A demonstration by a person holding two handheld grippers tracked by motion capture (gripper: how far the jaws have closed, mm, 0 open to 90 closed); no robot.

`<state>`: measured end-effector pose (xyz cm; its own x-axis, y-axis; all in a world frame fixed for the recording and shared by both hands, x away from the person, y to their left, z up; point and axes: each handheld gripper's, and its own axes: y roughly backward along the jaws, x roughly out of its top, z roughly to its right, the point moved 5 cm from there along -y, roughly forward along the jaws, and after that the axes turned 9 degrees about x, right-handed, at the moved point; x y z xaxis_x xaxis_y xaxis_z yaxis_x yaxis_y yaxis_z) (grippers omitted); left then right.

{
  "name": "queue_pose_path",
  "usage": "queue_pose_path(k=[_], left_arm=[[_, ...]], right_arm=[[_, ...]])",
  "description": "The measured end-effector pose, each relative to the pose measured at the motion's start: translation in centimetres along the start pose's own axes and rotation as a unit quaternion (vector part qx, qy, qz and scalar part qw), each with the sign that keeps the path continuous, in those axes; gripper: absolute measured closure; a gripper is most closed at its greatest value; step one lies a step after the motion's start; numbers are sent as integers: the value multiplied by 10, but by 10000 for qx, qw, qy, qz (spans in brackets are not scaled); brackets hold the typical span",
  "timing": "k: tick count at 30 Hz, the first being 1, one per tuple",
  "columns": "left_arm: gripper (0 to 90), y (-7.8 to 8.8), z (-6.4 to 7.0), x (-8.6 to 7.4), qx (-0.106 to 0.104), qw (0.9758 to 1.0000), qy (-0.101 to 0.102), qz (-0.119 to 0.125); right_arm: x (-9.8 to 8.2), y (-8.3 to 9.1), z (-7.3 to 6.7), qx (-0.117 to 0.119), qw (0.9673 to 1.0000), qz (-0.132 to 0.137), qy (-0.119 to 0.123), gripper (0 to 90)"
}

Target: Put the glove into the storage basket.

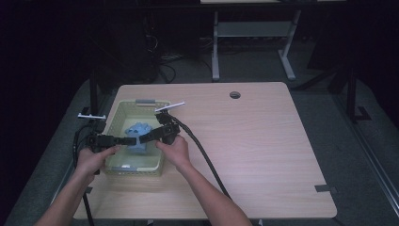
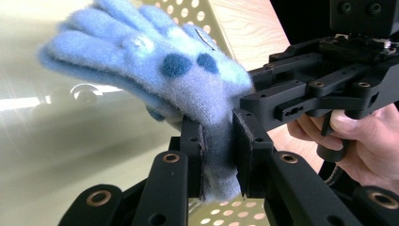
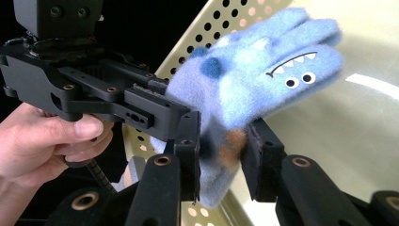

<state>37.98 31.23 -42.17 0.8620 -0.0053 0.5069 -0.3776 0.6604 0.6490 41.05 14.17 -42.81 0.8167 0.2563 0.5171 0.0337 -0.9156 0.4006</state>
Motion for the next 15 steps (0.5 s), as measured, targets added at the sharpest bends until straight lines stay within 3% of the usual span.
queue_pose_path(k=[6, 10, 15], left_arm=[[751, -2, -2, 0, 100, 9999, 20, -53], [751, -5, -2, -1, 270, 9995, -24, -144], [751, -15, -4, 0, 626, 9973, -61, -389]], right_arm=[[1, 7, 4, -188, 9998, 30, 7, 681], [2, 16, 6, -261, 9996, 119, -33, 679], [2, 22, 3, -300, 9994, 153, 43, 675]])
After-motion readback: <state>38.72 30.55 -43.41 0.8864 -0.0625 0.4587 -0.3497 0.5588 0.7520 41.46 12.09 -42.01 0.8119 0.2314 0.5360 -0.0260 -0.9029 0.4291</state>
